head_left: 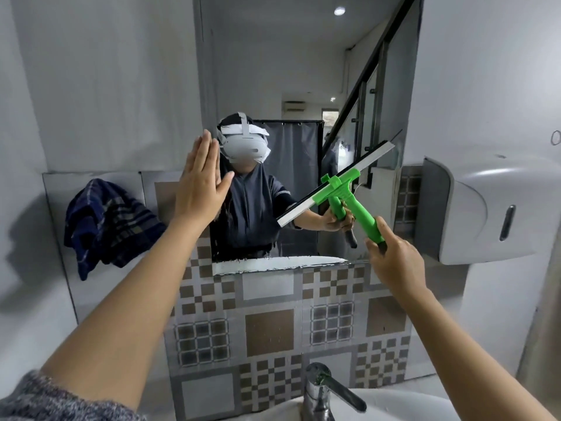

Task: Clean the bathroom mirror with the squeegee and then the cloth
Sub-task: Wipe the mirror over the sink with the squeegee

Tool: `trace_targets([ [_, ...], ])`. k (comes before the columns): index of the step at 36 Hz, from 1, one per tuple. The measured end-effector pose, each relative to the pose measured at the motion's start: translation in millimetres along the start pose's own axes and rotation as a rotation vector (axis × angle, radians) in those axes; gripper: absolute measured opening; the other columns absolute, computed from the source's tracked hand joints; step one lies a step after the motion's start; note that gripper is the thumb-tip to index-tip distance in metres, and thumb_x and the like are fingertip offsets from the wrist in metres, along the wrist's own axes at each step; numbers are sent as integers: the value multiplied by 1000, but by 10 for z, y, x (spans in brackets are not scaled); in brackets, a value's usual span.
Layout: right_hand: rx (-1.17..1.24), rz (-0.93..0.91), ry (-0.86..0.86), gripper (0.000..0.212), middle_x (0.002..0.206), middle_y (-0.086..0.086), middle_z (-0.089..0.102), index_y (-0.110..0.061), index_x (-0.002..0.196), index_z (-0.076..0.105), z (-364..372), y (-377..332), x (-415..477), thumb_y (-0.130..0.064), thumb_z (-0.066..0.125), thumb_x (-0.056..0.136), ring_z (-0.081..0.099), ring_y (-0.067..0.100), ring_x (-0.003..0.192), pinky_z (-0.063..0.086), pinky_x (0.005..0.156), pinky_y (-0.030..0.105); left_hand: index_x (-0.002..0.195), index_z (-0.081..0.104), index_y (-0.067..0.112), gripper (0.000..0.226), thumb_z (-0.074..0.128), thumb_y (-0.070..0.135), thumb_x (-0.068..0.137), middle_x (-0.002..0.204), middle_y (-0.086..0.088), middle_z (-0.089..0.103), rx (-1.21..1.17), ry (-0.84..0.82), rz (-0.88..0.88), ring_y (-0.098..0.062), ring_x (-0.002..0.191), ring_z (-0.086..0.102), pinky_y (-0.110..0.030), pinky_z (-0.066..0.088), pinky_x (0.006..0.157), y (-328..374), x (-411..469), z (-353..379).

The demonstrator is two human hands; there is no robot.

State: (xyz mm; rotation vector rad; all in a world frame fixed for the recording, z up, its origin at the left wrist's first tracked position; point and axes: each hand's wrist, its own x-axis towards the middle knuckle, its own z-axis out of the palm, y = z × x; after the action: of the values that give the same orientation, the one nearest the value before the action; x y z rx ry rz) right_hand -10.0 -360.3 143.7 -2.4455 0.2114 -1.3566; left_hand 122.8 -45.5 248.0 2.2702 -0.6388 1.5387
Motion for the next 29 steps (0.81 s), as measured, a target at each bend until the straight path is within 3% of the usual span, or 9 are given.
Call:
trace_targets([
  [4, 48, 59, -6, 53, 83, 16, 68, -12, 138, 43, 34, -16, -104, -18, 61, 89, 57, 29, 61, 49, 57, 36, 144, 16, 3, 68, 52, 27, 93, 155, -11, 9, -28, -4, 13, -22, 142, 10, -38, 21, 114, -1, 25, 7],
  [9, 97, 186, -36, 51, 85, 15, 65, -17, 141, 38, 121, -26, -224, -25, 54, 93, 52, 26, 63, 37, 55, 29, 145, 14, 4, 66, 51, 23, 94, 155, -10, 7, -75, 23, -6, -21, 143, 8, -9, -2, 108, 25, 19, 32],
  [13, 176, 279, -45, 52, 81, 10, 64, -20, 142, 36, 191, -12, -338, -28, 52, 94, 58, 26, 63, 37, 51, 28, 145, 14, 2, 66, 50, 23, 94, 155, -12, 7, -108, 32, -4, -23, 143, 8, -3, -6, 104, 22, 23, 43],
  [17, 253, 373, -52, 47, 82, 11, 63, -24, 140, 37, 256, -85, -474, -26, 50, 94, 56, 24, 60, 37, 50, 27, 144, 13, 0, 65, 50, 22, 94, 154, -15, 7, -134, 38, 13, -25, 143, 8, -4, -6, 106, 24, 26, 68],
  [22, 362, 452, -26, 34, 66, 4, 55, -19, 128, 46, 407, -219, -634, -26, 49, 95, 47, 16, 48, 33, 45, 24, 144, 12, 0, 65, 48, 23, 95, 154, -15, 6, -157, 36, 19, -25, 143, 6, -6, -7, 106, 28, 28, 65],
  [29, 450, 521, -27, 15, 64, 4, 53, -15, 104, 47, 522, -472, -717, -28, 45, 96, 47, 16, 50, 35, 47, 27, 143, 15, -3, 66, 52, 18, 93, 153, -18, 9, -167, 16, 54, -27, 142, 8, -5, -7, 106, -5, 29, 31],
])
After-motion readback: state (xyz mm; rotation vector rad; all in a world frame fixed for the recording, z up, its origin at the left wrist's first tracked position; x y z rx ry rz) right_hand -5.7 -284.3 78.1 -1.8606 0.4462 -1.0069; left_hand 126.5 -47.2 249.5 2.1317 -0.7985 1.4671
